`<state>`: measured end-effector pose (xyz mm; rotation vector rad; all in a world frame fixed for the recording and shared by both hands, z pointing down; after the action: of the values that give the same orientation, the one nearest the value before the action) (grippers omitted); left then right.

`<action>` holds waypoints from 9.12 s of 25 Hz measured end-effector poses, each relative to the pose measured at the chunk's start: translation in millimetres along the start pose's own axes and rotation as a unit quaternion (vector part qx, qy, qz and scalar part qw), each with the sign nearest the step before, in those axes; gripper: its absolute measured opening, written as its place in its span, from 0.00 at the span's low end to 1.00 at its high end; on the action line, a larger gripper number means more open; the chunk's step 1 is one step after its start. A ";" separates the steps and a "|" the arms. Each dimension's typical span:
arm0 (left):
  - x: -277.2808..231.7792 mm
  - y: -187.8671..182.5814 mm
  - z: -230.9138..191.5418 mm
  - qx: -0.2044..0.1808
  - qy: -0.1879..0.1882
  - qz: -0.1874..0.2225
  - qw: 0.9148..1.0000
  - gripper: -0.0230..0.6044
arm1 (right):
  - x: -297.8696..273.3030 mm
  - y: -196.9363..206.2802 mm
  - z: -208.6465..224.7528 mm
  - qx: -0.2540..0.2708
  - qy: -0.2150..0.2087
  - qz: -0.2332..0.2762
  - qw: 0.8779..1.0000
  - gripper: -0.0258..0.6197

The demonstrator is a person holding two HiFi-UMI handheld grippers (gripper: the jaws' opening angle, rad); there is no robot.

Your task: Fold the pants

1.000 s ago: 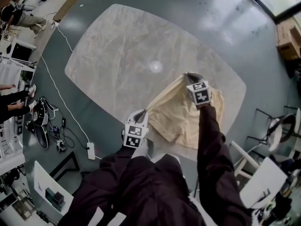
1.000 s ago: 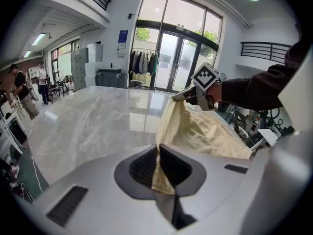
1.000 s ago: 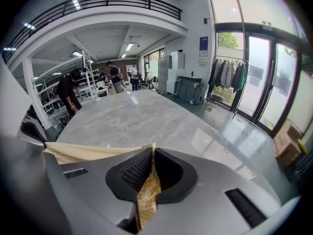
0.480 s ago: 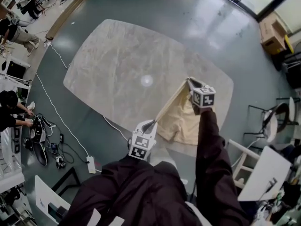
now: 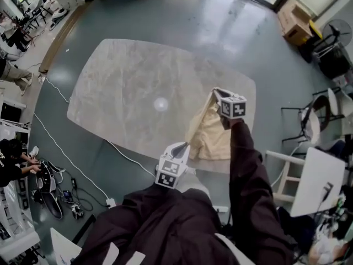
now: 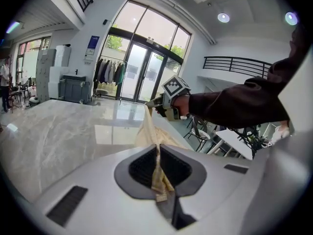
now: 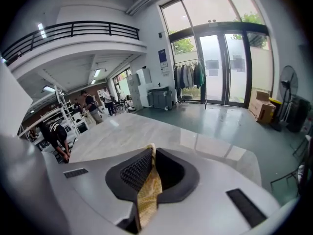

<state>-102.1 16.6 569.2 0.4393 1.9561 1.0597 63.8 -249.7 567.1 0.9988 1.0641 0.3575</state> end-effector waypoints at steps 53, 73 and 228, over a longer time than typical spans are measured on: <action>-224.1 8.2 224.8 0.123 0.237 -0.084 0.960 0.23 | 25.4 89.9 196.5 -0.032 -0.035 -0.061 0.997 0.18; -185.8 -52.8 79.4 0.112 0.093 0.001 0.989 0.24 | 120.3 81.0 150.3 -0.111 0.007 0.061 0.992 0.22; -91.9 -77.0 98.9 -0.101 0.022 0.110 0.989 0.04 | 257.6 120.1 10.1 -0.068 0.037 0.168 0.983 0.04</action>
<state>37.8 -35.5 526.0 0.5321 1.8454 1.4037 220.2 -16.3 522.8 1.0489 0.9236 0.7382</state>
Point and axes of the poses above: the fingertips, and each gripper's own axes: x backward along the fingers, z to its right, y out of its underside, the point moved 6 cm from there along x, backward along the fingers, and after that the axes turned 3 degrees about z, right-handed, at the moved point
